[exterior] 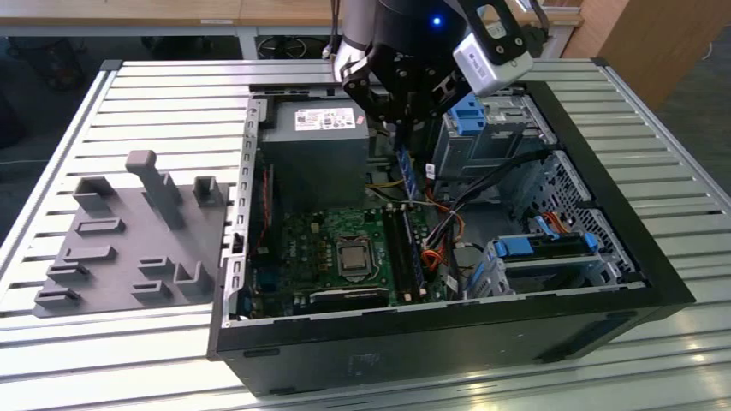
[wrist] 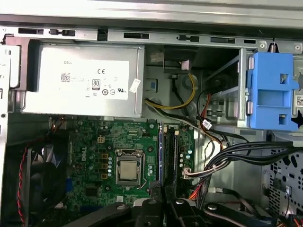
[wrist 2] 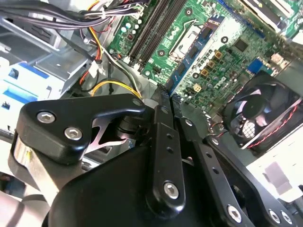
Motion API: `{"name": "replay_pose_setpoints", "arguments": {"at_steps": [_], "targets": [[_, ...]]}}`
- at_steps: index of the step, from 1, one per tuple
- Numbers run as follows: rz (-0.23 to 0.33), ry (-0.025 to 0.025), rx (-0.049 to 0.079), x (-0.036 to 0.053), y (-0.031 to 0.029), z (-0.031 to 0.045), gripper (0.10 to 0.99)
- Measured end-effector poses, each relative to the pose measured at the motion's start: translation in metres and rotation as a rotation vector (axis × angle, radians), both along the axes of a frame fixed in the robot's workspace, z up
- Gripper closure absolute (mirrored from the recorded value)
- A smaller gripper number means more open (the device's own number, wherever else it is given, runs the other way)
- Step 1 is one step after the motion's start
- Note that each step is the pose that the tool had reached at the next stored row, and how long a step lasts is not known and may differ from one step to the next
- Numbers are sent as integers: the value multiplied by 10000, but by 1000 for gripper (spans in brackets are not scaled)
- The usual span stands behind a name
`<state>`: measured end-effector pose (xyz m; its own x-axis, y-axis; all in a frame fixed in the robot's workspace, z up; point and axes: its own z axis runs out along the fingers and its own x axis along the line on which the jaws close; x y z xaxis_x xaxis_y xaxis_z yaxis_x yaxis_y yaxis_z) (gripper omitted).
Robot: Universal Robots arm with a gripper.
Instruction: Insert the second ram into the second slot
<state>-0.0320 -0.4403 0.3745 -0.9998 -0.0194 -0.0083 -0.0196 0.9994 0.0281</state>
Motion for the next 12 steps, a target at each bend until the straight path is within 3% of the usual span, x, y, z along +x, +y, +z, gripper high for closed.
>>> {"name": "replay_pose_setpoints", "arguments": {"at_steps": [3,4,12], "targets": [[-5,12,5,4,-1,-26,949],[-4,45,10,22,0,-62,949],[-5,125,11,61,0,-180,949]]}}
